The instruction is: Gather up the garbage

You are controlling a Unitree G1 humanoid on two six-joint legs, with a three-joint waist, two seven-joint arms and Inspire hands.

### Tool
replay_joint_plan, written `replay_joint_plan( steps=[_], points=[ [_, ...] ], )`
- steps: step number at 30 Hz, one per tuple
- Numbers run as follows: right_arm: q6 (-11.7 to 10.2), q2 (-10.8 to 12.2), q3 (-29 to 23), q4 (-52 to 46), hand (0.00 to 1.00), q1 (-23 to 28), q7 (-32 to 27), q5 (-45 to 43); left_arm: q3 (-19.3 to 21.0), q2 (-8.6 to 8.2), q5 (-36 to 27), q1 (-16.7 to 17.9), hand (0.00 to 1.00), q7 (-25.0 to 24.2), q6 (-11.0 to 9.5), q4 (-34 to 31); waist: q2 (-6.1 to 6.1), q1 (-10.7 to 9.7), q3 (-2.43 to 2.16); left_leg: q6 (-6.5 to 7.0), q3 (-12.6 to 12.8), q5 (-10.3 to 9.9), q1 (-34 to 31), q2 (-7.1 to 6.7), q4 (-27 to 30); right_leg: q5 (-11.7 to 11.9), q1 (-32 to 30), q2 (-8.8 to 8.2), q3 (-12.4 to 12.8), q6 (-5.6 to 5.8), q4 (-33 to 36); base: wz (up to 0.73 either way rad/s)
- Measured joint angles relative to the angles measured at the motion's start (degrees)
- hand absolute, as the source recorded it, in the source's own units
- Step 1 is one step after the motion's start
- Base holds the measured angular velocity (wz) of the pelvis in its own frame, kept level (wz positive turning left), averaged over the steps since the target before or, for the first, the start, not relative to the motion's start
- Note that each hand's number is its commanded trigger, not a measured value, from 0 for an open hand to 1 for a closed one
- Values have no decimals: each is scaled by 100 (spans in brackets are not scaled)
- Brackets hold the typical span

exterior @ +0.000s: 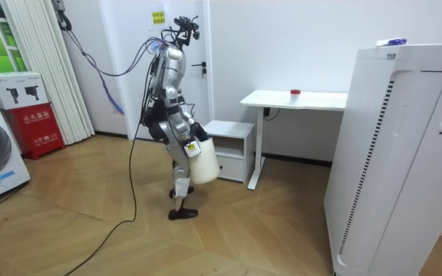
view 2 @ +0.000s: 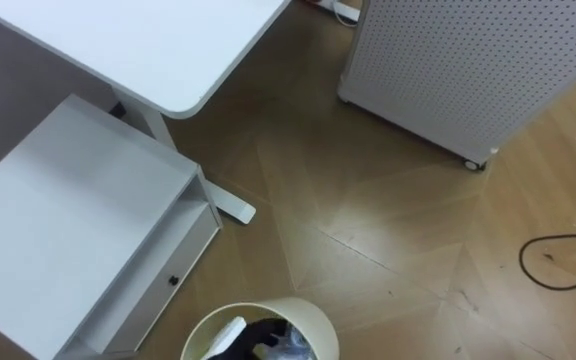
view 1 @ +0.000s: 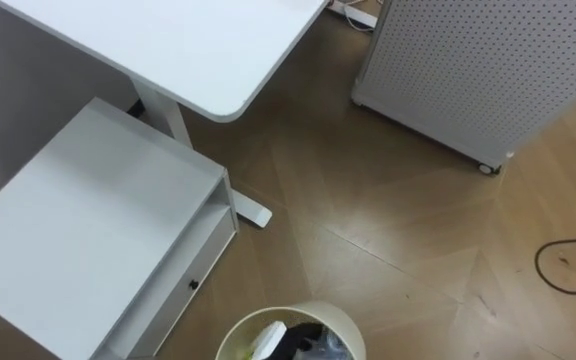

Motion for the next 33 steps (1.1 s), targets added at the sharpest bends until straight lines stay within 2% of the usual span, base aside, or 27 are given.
replay_joint_plan(
  steps=[8, 13, 19, 22, 25, 26, 27, 30, 33],
  points=[
    [-26, 14, 4, 44, 100, 0, 59, 20, -181, 66, 179, 42, 0, -319, 0, -2, 0, -1, 0, -1, 14, 0, 52, 2, -10, 0, 38, 1, 16, 1, 3, 0],
    [-5, 21, -18, 48, 100, -8, 68, 22, -215, 169, 241, 12, 0, -585, -2, -3, -1, -3, 0, 0, 13, -3, 61, 9, 37, -2, 49, -1, 23, 0, 44, 0],
    [44, 47, -87, 99, 100, 3, 127, -84, -199, 246, 681, 107, 0, -674, -2, -2, -21, 7, 11, -5, 60, -54, 336, 13, 79, -67, 274, -11, 68, 8, 135, -3],
    [41, 78, -87, 301, 100, -44, 197, -117, -220, 327, 802, 191, 0, -707, -3, 4, -28, 56, 15, -34, 72, -127, 610, 23, 92, -75, 453, 50, 186, 15, 111, -26],
    [44, 72, -225, 372, 100, -39, 334, -244, -87, 477, 1016, 317, 0, -723, -2, -85, -85, 179, 10, -90, 72, -251, 893, 8, 81, -52, 586, 190, 508, 48, 86, -57],
    [40, 71, -301, 399, 100, -55, 399, -352, 23, 547, 1068, 406, 0, -735, -2, -142, -87, 204, 7, -105, 15, -296, 1023, 2, 76, 0, 671, 276, 648, 50, 10, -83],
    [38, 52, -312, 415, 100, -93, 459, -357, 95, 591, 1131, 449, 0, -780, -2, -221, -89, 268, 6, -137, -163, -354, 1139, -55, 61, 63, 756, 371, 816, 53, -79, -84],
    [38, 1, -396, 478, 100, -126, 634, -332, 322, 663, 1124, 431, 0, -790, -89, -329, -96, 290, -6, -165, -465, -464, 1362, -202, -16, 124, 926, 496, 1092, 66, -149, -59],
    [19, -53, -583, 591, 100, -62, 719, -338, 470, 734, 1147, 405, 0, -779, -201, -467, -57, 242, -33, -160, -450, -468, 1682, -196, -201, 174, 1262, 508, 1113, 78, -404, -12]
  ],
)
